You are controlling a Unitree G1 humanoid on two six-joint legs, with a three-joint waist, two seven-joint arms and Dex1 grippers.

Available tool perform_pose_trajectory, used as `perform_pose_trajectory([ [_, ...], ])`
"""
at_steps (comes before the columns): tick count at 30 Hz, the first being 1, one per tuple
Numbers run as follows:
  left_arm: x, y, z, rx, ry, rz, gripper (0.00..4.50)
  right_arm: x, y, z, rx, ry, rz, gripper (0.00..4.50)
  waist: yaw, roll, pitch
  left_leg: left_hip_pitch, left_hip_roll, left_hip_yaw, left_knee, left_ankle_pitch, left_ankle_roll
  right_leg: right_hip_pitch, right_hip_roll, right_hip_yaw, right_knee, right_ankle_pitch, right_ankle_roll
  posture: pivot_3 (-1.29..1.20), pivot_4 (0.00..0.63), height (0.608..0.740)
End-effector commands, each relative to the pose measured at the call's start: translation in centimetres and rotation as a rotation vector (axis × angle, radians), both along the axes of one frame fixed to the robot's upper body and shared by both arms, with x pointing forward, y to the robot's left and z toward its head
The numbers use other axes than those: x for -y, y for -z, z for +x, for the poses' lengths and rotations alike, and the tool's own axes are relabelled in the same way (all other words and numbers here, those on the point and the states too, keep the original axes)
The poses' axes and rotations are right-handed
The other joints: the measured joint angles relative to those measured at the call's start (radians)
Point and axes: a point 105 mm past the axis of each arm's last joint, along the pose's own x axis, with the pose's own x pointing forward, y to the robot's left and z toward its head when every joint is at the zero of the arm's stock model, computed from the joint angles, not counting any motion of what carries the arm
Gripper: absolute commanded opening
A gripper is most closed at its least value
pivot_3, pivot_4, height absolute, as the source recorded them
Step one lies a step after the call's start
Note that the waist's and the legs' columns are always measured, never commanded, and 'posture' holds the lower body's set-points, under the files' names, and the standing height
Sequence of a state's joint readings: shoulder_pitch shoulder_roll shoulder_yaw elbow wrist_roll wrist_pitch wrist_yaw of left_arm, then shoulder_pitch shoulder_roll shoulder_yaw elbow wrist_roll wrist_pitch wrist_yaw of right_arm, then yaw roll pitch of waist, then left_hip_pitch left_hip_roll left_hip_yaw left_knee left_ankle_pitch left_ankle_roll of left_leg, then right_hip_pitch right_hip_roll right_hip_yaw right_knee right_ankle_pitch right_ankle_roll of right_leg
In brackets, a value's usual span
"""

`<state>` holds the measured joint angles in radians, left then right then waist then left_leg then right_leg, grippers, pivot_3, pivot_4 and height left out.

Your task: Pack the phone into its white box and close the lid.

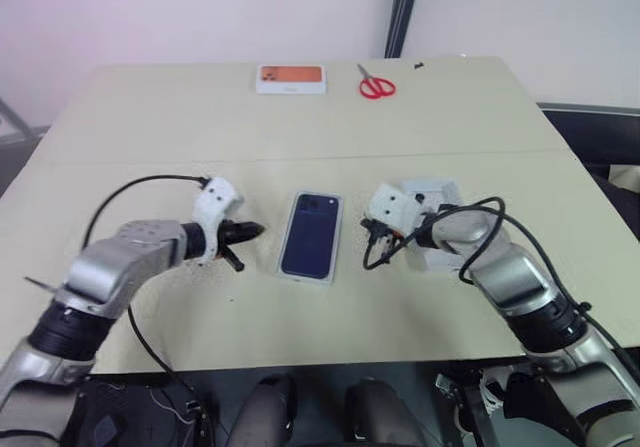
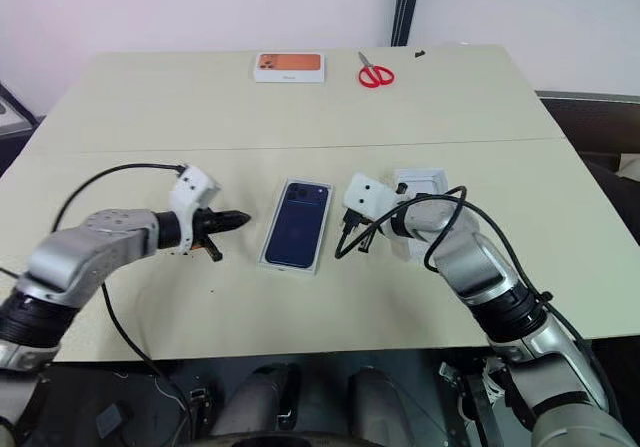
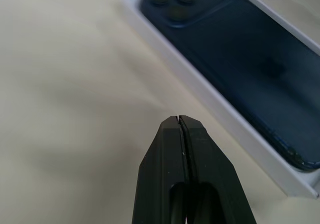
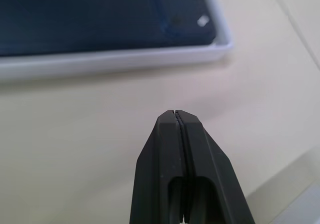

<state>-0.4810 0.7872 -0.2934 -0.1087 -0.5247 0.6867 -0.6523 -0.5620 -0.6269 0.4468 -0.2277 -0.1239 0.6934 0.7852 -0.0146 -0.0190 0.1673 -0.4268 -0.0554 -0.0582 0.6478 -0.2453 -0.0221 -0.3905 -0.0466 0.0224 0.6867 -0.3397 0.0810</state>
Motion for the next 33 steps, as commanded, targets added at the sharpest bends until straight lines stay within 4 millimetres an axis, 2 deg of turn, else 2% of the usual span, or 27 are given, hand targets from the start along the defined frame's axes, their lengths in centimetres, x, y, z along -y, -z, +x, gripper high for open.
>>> perform_pose_trajectory([
  [1, 1.1, -0.1, 0.5, 0.044, 0.055, 0.030, 0.05, -1.4, -0.8, -0.2, 0.064, -0.040, -0.018, 0.00, -0.001, 0.000, 0.000, 0.000, 0.000, 0.000, 0.000, 0.000, 0.000, 0.000, 0.000, 0.000, 0.000, 0.000, 0.000, 0.00, 0.150, 0.740],
  [8, 3.4, 0.4, 0.3, 0.043, 0.108, -0.025, 0.05, -3.8, -0.2, -0.5, 0.065, -0.062, 0.018, 0.00, 0.004, 0.000, 0.000, 0.000, 0.000, 0.000, 0.002, -0.001, 0.002, 0.001, 0.000, -0.001, 0.001, 0.000, 0.000, 0.00, 0.150, 0.740],
  [14, 5.8, 0.4, -0.6, 0.036, 0.157, -0.072, 0.05, -3.8, -0.5, -0.6, 0.062, -0.058, 0.034, 0.00, 0.004, 0.000, 0.000, 0.000, 0.000, 0.000, 0.003, -0.001, 0.002, 0.001, 0.000, -0.001, 0.002, 0.000, 0.000, 0.00, 0.150, 0.740],
  [18, 7.2, 0.4, -0.7, 0.029, 0.171, -0.094, 0.05, -2.4, -1.2, -0.8, 0.050, -0.034, 0.038, 0.00, 0.006, 0.000, 0.000, 0.000, 0.000, 0.000, 0.003, -0.001, 0.002, 0.001, 0.000, -0.001, 0.002, 0.000, 0.000, 0.00, 0.150, 0.740],
  [26, 11.0, 0.5, -1.4, -0.025, 0.276, -0.127, 0.05, 1.6, -0.8, -2.8, -0.007, 0.000, -0.016, 0.00, 0.016, 0.000, 0.000, 0.000, 0.000, 0.000, 0.004, -0.002, 0.004, 0.002, 0.000, -0.001, 0.002, 0.000, 0.000, 0.00, 0.150, 0.740],
  [33, 13.2, 0.8, -2.4, -0.057, 0.367, -0.123, 0.05, 4.1, -0.5, -2.9, -0.019, 0.064, -0.058, 0.00, 0.020, 0.000, 0.000, 0.000, 0.000, 0.000, 0.004, -0.002, 0.004, 0.002, 0.000, -0.001, 0.002, 0.000, 0.000, 0.00, 0.150, 0.740],
])
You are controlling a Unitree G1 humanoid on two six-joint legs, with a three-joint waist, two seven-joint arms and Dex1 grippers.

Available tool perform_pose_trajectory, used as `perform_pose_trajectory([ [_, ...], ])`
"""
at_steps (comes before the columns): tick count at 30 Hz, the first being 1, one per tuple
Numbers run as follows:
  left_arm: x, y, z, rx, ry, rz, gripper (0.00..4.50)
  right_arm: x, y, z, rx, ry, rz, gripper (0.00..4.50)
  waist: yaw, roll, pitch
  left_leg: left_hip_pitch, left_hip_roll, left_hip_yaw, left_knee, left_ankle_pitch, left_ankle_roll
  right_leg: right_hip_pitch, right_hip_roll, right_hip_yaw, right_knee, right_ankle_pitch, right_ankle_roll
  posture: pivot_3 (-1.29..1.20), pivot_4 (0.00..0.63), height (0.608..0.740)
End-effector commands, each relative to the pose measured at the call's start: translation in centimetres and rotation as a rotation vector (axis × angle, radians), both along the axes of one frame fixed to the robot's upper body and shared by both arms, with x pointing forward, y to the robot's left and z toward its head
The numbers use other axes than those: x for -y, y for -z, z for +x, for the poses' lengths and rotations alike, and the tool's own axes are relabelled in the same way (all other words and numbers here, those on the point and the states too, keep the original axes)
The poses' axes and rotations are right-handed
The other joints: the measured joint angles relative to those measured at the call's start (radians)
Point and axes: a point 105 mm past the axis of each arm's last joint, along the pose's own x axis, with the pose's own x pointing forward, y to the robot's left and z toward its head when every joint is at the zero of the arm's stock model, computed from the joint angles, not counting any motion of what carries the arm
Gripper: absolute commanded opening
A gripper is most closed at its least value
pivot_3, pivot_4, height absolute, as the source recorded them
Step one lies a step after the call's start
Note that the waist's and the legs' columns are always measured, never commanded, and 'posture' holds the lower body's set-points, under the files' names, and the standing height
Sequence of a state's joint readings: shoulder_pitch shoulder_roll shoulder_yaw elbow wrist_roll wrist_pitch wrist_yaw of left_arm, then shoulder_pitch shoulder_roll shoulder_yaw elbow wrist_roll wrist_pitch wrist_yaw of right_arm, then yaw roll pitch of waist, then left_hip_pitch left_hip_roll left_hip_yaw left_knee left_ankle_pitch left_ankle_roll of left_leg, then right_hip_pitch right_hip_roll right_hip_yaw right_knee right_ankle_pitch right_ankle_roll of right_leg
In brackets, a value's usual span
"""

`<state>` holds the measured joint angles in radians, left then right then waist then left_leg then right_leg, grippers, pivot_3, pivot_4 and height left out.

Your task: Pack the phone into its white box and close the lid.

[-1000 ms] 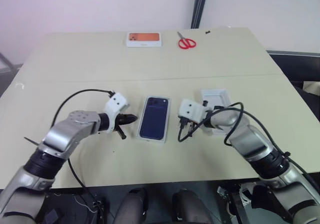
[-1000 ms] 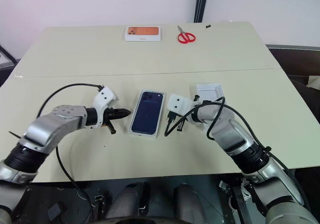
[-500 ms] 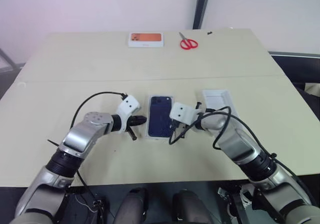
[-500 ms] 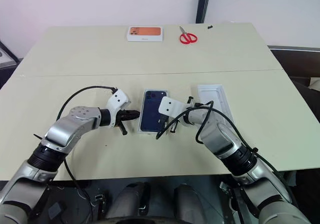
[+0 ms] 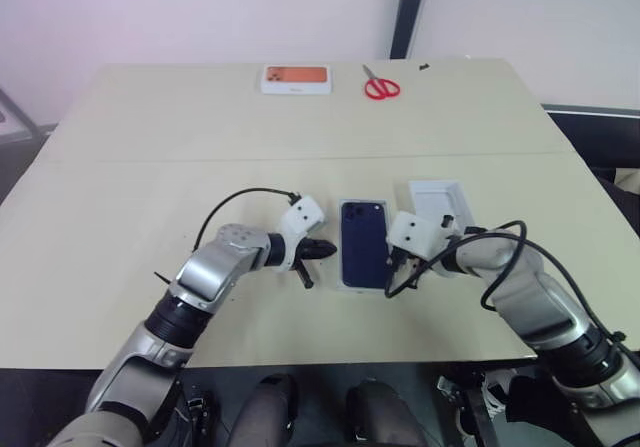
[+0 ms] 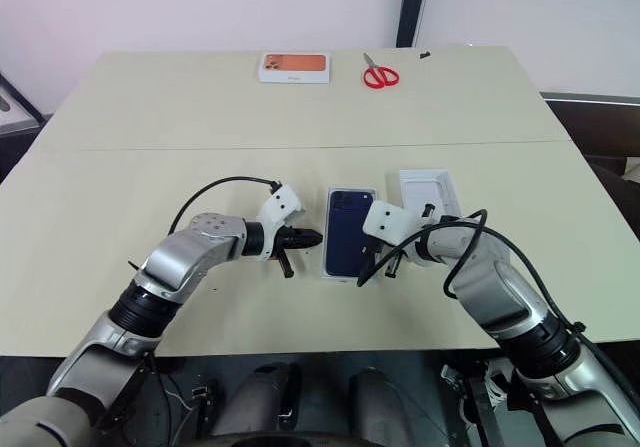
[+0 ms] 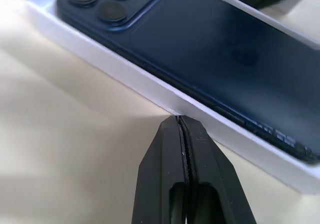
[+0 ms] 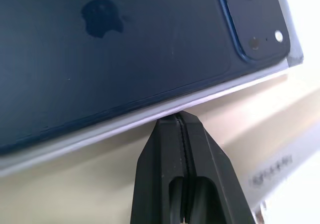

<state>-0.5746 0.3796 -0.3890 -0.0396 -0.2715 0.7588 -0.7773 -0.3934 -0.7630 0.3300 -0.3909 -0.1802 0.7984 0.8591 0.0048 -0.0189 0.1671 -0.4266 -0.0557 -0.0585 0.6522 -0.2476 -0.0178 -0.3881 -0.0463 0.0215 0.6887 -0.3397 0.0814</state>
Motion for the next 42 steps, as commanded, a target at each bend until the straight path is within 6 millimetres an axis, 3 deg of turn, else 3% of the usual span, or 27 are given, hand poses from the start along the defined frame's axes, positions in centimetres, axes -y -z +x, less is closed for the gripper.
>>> perform_pose_trajectory([
  [1, 2.6, -1.0, -1.3, 0.011, 0.116, -0.040, 0.05, -1.0, -1.1, -0.6, 0.030, -0.061, 0.031, 0.00, 0.001, 0.000, 0.000, 0.000, 0.000, 0.000, 0.000, 0.000, 0.000, 0.000, 0.000, 0.000, 0.000, 0.000, 0.000, 0.00, 0.150, 0.740],
  [15, 0.7, -1.1, -0.1, 0.013, 0.030, -0.047, 0.05, 0.2, -2.2, -0.5, 0.038, -0.063, 0.006, 0.00, 0.004, 0.000, 0.000, 0.000, 0.000, 0.000, 0.001, 0.001, -0.001, 0.000, 0.000, 0.000, 0.000, 0.000, 0.000, 0.00, 0.150, 0.740],
  [18, -0.8, -1.8, 0.2, 0.025, -0.009, -0.070, 0.00, 1.2, -3.9, -0.7, 0.030, -0.056, 0.026, 0.76, 0.004, 0.000, 0.000, 0.000, 0.000, 0.000, 0.001, 0.000, -0.001, 0.000, 0.000, 0.000, 0.000, 0.000, 0.000, 0.00, 0.150, 0.740],
  [24, -3.2, -3.0, 0.1, 0.057, -0.045, -0.106, 0.00, 2.0, -7.0, -0.1, 0.033, 0.069, 0.223, 3.61, 0.000, 0.000, 0.000, 0.000, 0.000, 0.000, 0.000, 0.000, 0.000, 0.000, 0.000, 0.000, 0.000, 0.000, 0.000, 0.00, 0.150, 0.740],
  [28, -5.6, -4.0, -0.6, 0.149, -0.001, -0.131, 0.00, 3.4, -6.5, 0.6, -0.098, 0.316, 0.364, 3.61, -0.002, 0.001, 0.000, 0.000, 0.001, 0.000, 0.000, 0.000, -0.001, 0.000, 0.000, 0.000, 0.000, 0.000, 0.000, 0.00, 0.150, 0.740],
  [32, -7.2, -4.3, -2.0, 0.252, 0.093, -0.161, 0.00, 2.6, -5.4, 0.3, -0.223, 0.411, 0.440, 3.61, -0.001, 0.001, 0.000, 0.000, 0.001, 0.000, -0.001, 0.001, -0.002, -0.001, -0.001, 0.001, -0.001, 0.000, 0.000, 0.00, 0.150, 0.740],
  [37, -7.7, -3.6, -3.9, 0.257, 0.218, -0.144, 0.00, 2.7, -4.2, 1.4, -0.250, 0.573, 0.425, 3.61, 0.003, 0.002, -0.001, 0.000, 0.000, 0.000, -0.001, 0.000, 0.001, -0.001, -0.001, 0.000, -0.001, 0.000, -0.001, 0.00, 0.150, 0.740],
  [42, -7.3, -3.5, -4.5, 0.257, 0.241, -0.165, 0.00, 3.6, -3.3, 2.4, -0.245, 0.697, 0.435, 3.61, 0.002, 0.002, -0.001, 0.000, 0.000, 0.000, -0.002, 0.000, 0.001, -0.001, -0.001, 0.000, -0.001, 0.000, -0.001, 0.00, 0.150, 0.740],
])
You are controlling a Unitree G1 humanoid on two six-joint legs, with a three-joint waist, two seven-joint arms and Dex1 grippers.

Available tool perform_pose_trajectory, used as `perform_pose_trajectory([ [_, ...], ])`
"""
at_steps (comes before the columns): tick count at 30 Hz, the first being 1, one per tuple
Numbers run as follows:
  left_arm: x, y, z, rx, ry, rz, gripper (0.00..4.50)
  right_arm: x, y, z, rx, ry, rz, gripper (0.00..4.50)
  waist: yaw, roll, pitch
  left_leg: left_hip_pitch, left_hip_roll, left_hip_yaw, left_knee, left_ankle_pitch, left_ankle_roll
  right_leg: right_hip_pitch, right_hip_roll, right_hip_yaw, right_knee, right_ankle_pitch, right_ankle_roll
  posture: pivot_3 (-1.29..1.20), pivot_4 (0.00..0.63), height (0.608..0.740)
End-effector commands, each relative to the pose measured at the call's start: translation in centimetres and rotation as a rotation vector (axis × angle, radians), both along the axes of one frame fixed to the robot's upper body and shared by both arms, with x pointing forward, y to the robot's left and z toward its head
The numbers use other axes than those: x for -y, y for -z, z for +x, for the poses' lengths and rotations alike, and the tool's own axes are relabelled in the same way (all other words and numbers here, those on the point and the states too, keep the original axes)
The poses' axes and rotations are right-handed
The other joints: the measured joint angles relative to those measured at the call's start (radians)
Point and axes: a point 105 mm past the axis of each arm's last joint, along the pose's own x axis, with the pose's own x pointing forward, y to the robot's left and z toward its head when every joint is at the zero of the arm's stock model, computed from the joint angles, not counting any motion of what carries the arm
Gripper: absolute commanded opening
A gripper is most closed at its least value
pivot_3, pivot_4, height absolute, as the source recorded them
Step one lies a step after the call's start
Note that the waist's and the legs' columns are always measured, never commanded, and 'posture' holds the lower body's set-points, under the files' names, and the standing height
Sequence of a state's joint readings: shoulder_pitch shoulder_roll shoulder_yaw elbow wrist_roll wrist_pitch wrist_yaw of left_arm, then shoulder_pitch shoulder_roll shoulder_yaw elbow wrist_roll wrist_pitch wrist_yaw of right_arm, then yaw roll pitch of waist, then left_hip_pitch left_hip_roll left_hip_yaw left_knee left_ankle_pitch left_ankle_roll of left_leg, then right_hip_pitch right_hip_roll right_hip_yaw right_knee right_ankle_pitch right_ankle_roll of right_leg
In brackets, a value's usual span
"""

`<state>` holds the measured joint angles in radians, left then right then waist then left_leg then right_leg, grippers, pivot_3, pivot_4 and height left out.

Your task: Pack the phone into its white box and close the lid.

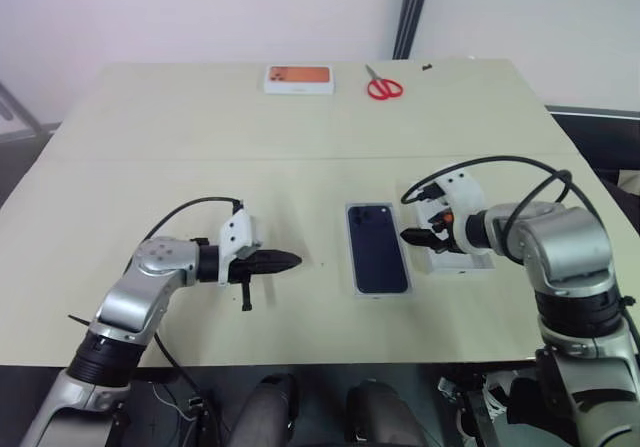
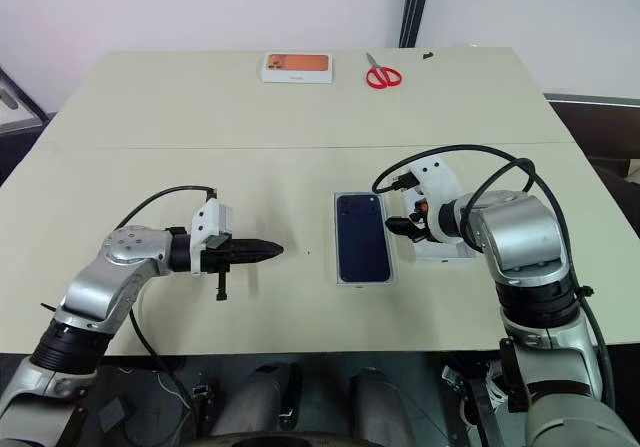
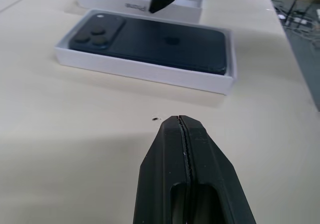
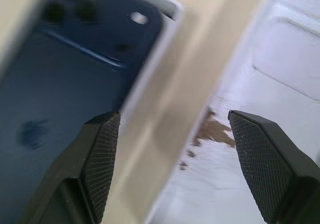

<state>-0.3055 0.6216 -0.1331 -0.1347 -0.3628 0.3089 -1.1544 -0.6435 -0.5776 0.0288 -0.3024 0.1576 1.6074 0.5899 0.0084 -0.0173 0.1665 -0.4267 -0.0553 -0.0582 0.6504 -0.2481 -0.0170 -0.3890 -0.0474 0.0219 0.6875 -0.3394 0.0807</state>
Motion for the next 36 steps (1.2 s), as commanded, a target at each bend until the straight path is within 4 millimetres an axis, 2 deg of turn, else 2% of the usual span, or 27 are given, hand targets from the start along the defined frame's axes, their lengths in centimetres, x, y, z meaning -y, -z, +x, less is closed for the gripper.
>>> perform_pose_trajectory([
  [1, 0.7, -1.1, -0.7, 0.049, 0.037, -0.036, 0.00, 0.9, -0.4, 0.7, 0.027, 0.087, -0.013, 3.61, -0.003, 0.000, 0.000, 0.000, 0.000, 0.000, 0.000, 0.000, 0.000, 0.000, 0.000, 0.000, 0.000, 0.000, 0.000, 0.00, 0.150, 0.740],
  [2, 0.7, -1.0, -0.7, 0.048, 0.034, -0.041, 0.00, 1.0, -0.3, 0.8, 0.023, 0.099, -0.006, 3.61, -0.005, 0.000, 0.000, 0.000, 0.000, 0.000, 0.000, 0.000, 0.000, 0.000, 0.000, 0.000, 0.000, 0.000, 0.000, 0.00, 0.150, 0.740],
  [6, 0.9, -0.7, -0.8, 0.042, 0.023, -0.049, 0.00, 0.9, 0.0, 1.1, 0.006, 0.123, 0.036, 1.84, -0.014, 0.000, 0.000, 0.000, 0.000, 0.000, -0.001, 0.000, 0.000, 0.000, 0.000, 0.000, 0.001, 0.000, 0.000, 0.00, 0.150, 0.740],
  [9, 1.0, -0.6, -0.9, 0.040, 0.022, -0.050, 0.00, 0.9, 0.0, 1.2, 0.009, 0.134, 0.041, 0.20, -0.022, 0.000, 0.000, 0.000, 0.000, 0.000, -0.001, 0.000, 0.001, 0.000, 0.001, 0.000, 0.001, 0.000, 0.000, 0.00, 0.150, 0.740],
  [10, 1.0, -0.6, -0.9, 0.039, 0.018, -0.053, 0.00, 0.9, -0.1, 1.2, 0.014, 0.135, 0.044, 0.05, -0.023, 0.000, 0.000, 0.000, 0.000, 0.000, -0.001, 0.000, 0.001, 0.000, 0.001, 0.000, 0.001, 0.000, 0.000, 0.00, 0.150, 0.740],
  [12, 1.0, -0.6, -0.8, 0.040, 0.004, -0.059, 0.00, 0.8, -0.8, 1.4, 0.040, 0.139, 0.058, 0.05, -0.023, 0.000, 0.000, 0.000, 0.000, 0.000, -0.001, 0.000, 0.001, -0.001, 0.001, 0.000, 0.002, 0.000, 0.000, 0.00, 0.150, 0.740],
  [16, -0.2, -0.9, 0.2, 0.055, -0.085, -0.083, 0.00, 0.3, -6.0, 2.0, 0.184, 0.081, 0.183, 0.05, -0.025, 0.002, 0.001, 0.000, 0.000, 0.000, -0.001, 0.000, 0.001, -0.001, 0.001, 0.000, 0.002, 0.000, 0.000, 0.00, 0.150, 0.740],
  [18, -1.0, -1.3, 0.8, 0.062, -0.145, -0.105, 0.00, -1.5, -8.1, 1.6, 0.213, -0.033, 0.380, 0.05, -0.025, 0.002, 0.001, 0.000, 0.000, 0.000, -0.002, 0.000, 0.001, -0.001, 0.001, 0.000, 0.002, 0.000, 0.000, 0.00, 0.150, 0.740],
  [20, -1.8, -1.5, 1.3, 0.064, -0.190, -0.115, 0.00, -3.5, -9.0, 0.5, 0.197, -0.171, 0.537, 0.05, -0.025, 0.001, 0.000, 0.000, 0.000, 0.000, -0.002, 0.000, 0.001, -0.001, 0.001, 0.000, 0.002, 0.000, 0.000, 0.00, 0.150, 0.740],
  [23, -3.1, -1.7, 2.3, 0.082, -0.258, -0.118, 0.00, -7.4, -8.6, -2.0, 0.102, -0.376, 0.745, 0.05, -0.026, 0.001, 0.000, 0.001, 0.001, 0.000, -0.002, -0.001, 0.001, 0.000, 0.001, 0.000, 0.002, 0.000, 0.000, 0.00, 0.150, 0.740],
  [26, -4.0, -2.5, 3.2, 0.102, -0.303, -0.131, 0.00, -10.7, -8.1, -4.1, 0.008, -0.460, 0.932, 0.05, -0.028, 0.001, 0.000, 0.001, 0.001, 0.000, -0.002, 0.000, 0.002, 0.000, 0.001, 0.000, 0.002, 0.000, 0.000, 0.00, 0.150, 0.740],
  [28, -4.5, -3.0, 3.7, 0.119, -0.323, -0.130, 0.00, -12.6, -7.8, -5.3, -0.086, -0.403, 1.078, 0.05, -0.025, 0.001, 0.000, 0.000, 0.001, 0.000, -0.001, 0.000, 0.003, -0.001, 0.000, -0.001, 0.003, 0.000, 0.000, 0.00, 0.150, 0.740],
  [31, -4.9, -3.4, 4.1, 0.139, -0.331, -0.117, 0.00, -14.7, -6.3, -6.1, -0.169, -0.299, 1.148, 0.05, -0.032, 0.001, 0.000, 0.000, 0.001, 0.001, 0.000, 0.001, 0.004, 0.001, 0.000, -0.002, 0.002, 0.000, 0.000, 0.00, 0.150, 0.740],
  [36, -3.4, -3.2, 3.9, 0.154, -0.270, -0.089, 0.00, -15.8, -4.3, -6.1, -0.234, -0.061, 1.194, 0.05, -0.038, 0.001, 0.000, 0.000, 0.001, 0.000, 0.000, 0.001, 0.005, 0.000, 0.001, -0.002, 0.002, 0.000, 0.001, 0.00, 0.150, 0.740],
])
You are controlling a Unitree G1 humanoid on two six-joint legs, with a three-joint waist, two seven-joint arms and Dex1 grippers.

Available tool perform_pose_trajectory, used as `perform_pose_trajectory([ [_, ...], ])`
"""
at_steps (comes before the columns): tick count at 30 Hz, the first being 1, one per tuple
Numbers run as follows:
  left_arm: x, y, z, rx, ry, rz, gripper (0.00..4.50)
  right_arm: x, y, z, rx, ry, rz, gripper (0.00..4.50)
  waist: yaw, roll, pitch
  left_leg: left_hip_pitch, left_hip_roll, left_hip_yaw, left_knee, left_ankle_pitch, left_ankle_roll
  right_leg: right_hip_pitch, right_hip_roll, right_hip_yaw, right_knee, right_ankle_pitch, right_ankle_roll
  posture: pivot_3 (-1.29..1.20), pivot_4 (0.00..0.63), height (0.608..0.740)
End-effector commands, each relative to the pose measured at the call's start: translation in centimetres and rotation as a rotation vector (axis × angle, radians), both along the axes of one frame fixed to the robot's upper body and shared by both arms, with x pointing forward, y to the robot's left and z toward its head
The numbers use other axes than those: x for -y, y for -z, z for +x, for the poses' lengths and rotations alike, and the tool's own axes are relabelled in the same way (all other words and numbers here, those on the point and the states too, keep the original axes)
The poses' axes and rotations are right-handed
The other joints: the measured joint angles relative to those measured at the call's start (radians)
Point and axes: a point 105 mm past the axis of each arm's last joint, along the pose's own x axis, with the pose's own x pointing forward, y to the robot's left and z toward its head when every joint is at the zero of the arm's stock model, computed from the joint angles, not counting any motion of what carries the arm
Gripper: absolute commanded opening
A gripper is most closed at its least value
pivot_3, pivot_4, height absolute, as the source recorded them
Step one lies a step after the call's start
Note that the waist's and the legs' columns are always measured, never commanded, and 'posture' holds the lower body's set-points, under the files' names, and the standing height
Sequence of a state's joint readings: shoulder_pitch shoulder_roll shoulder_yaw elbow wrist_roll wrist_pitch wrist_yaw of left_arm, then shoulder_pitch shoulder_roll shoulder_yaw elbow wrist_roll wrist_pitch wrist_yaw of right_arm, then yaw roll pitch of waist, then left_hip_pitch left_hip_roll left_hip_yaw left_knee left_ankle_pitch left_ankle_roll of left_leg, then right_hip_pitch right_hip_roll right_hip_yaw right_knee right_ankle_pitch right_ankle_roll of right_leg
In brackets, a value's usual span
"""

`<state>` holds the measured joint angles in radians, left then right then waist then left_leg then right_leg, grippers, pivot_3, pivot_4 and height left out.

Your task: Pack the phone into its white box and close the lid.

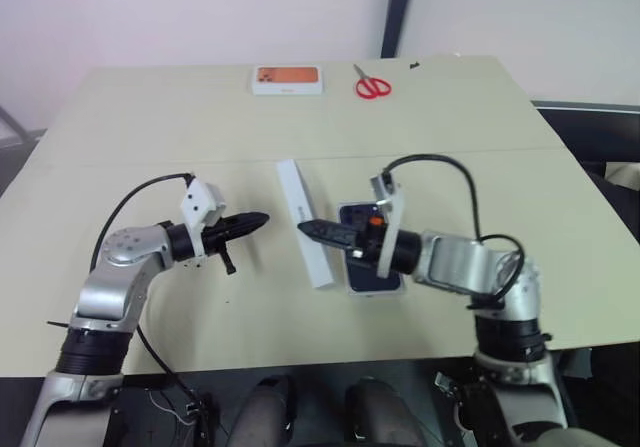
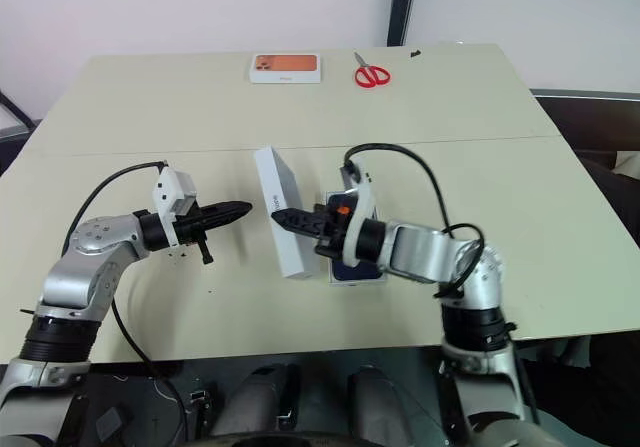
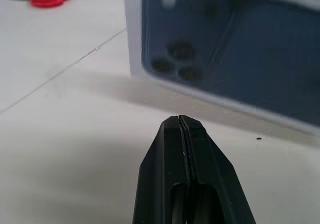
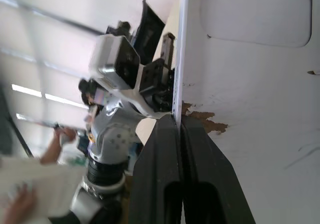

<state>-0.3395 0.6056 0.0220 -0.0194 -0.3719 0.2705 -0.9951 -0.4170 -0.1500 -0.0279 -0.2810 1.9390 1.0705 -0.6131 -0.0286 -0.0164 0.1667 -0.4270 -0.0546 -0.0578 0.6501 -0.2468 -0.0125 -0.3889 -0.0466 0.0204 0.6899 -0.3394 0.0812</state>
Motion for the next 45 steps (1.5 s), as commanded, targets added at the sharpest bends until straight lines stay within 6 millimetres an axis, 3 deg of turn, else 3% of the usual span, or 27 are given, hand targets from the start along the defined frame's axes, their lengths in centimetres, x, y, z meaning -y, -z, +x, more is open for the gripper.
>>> perform_pose_trajectory([
  [1, 1.5, -0.8, -0.3, 0.051, 0.060, 0.015, 0.00, 0.2, 0.0, -0.1, -0.073, 0.108, 0.010, 0.05, 0.000, 0.000, 0.000, 0.000, 0.000, 0.000, 0.000, 0.000, 0.000, 0.000, 0.000, 0.000, 0.000, 0.000, 0.000, 0.00, 0.150, 0.740],
  [5, 3.1, -0.2, -0.8, 0.041, 0.125, 0.028, 0.00, 1.4, 1.7, 0.3, -0.169, 0.209, -0.044, 0.05, -0.001, 0.000, 0.000, 0.000, 0.000, 0.000, 0.000, 0.000, 0.000, 0.000, 0.000, 0.000, 0.000, 0.000, 0.000, 0.00, 0.150, 0.740],
  [6, 3.7, -0.1, -1.1, 0.037, 0.148, 0.029, 0.00, 1.9, 1.9, 0.5, -0.179, 0.232, -0.057, 0.30, -0.002, 0.000, 0.000, 0.000, 0.000, 0.000, 0.000, 0.000, 0.000, 0.000, 0.000, 0.000, 0.000, 0.000, 0.000, 0.00, 0.150, 0.740],
  [8, 4.6, 0.1, -1.3, 0.030, 0.178, 0.026, 0.00, 2.6, 1.6, 0.9, -0.170, 0.263, -0.063, 0.91, -0.002, 0.000, -0.001, 0.000, 0.000, 0.000, -0.001, 0.000, 0.000, 0.000, 0.000, 0.000, 0.000, 0.000, 0.000, 0.00, 0.150, 0.740],
  [11, 5.8, 0.3, -1.4, 0.029, 0.210, 0.025, 0.00, 3.6, -0.1, 1.8, -0.099, 0.288, -0.058, 2.38, -0.004, 0.001, 0.000, 0.000, 0.000, 0.000, -0.001, 0.000, 0.000, 0.000, 0.000, 0.001, 0.000, 0.000, 0.000, 0.00, 0.150, 0.740],
  [14, 7.2, 0.2, -1.2, 0.028, 0.235, 0.012, 0.00, 5.1, -1.7, 2.2, 0.066, 0.237, -0.160, 3.83, -0.004, 0.001, 0.000, 0.000, 0.000, 0.000, -0.001, 0.000, 0.000, 0.000, 0.000, 0.000, -0.001, 0.000, 0.000, 0.00, 0.150, 0.740],
  [19, 9.4, 0.4, -1.3, 0.029, 0.283, 0.014, 0.00, 9.0, -2.5, 3.0, 0.281, 0.170, -0.520, 3.83, 0.006, 0.001, 0.000, 0.000, 0.000, 0.001, 0.000, 0.000, 0.000, 0.001, 0.000, 0.000, -0.002, 0.000, 0.000, 0.00, 0.150, 0.740],
  [22, 11.2, 0.7, -1.3, 0.047, 0.300, 0.032, 0.00, 12.3, -2.7, 4.7, 0.453, 0.215, -0.833, 3.83, 0.009, 0.002, -0.001, 0.000, 0.000, 0.001, -0.001, 0.000, 0.001, 0.001, 0.001, 0.001, -0.002, 0.000, 0.000, 0.00, 0.150, 0.740],
  [25, 11.7, 0.0, -0.9, 0.060, 0.279, 0.001, 0.00, 13.9, -2.8, 5.4, 0.625, 0.178, -1.048, 3.83, 0.016, 0.002, 0.000, -0.001, 0.000, 0.001, 0.001, 0.000, 0.001, 0.001, 0.001, 0.001, -0.003, 0.000, 0.000, 0.00, 0.150, 0.740],
  [27, 11.5, -0.8, -0.7, 0.070, 0.258, -0.028, 0.00, 14.5, -2.4, 5.5, 0.721, 0.124, -1.147, 3.31, 0.016, 0.002, -0.001, -0.001, 0.000, 0.001, 0.001, -0.001, 0.001, 0.001, 0.001, 0.000, -0.003, 0.000, 0.000, 0.00, 0.150, 0.740],
  [29, 11.1, -1.3, -0.5, 0.081, 0.238, -0.037, 0.00, 14.8, -2.0, 5.4, 0.796, 0.068, -1.206, 2.49, 0.014, 0.002, -0.001, -0.001, 0.000, 0.001, 0.001, -0.001, 0.001, 0.001, 0.001, 0.001, -0.003, 0.000, 0.000, 0.00, 0.150, 0.740],
  [33, 9.1, -1.8, -0.4, 0.082, 0.174, -0.019, 0.00, 14.8, -1.0, 4.9, 0.959, -0.063, -1.301, 0.29, 0.015, 0.002, 0.000, -0.001, 0.000, 0.001, 0.001, -0.001, 0.001, 0.000, 0.001, 0.001, -0.003, 0.000, 0.000, 0.00, 0.150, 0.740],
  [34, 8.3, -1.5, -0.5, 0.071, 0.164, 0.004, 0.00, 14.6, -0.7, 4.5, 0.996, -0.102, -1.309, 0.06, 0.015, 0.002, 0.000, -0.001, 0.000, 0.001, 0.001, -0.001, 0.001, 0.000, 0.001, 0.001, -0.003, 0.000, 0.000, 0.00, 0.150, 0.740],
  [40, 5.8, 0.8, -2.1, -0.035, 0.187, 0.148, 0.00, 13.2, 0.4, 3.2, 1.094, -0.226, -1.297, 0.06, 0.016, 0.002, 0.000, -0.001, 0.000, 0.001, 0.001, 0.000, 0.001, 0.001, 0.000, 0.001, -0.003, 0.000, 0.000, 0.00, 0.150, 0.740],
  [45, 6.2, 2.8, -1.7, -0.095, 0.188, 0.259, 0.00, 12.1, 1.8, 2.8, 1.120, -0.301, -1.300, 0.06, 0.024, 0.002, 0.000, -0.001, 0.000, 0.000, 0.002, 0.000, 0.001, 0.002, 0.000, 0.001, -0.003, 0.000, 0.000, 0.00, 0.150, 0.740],
])
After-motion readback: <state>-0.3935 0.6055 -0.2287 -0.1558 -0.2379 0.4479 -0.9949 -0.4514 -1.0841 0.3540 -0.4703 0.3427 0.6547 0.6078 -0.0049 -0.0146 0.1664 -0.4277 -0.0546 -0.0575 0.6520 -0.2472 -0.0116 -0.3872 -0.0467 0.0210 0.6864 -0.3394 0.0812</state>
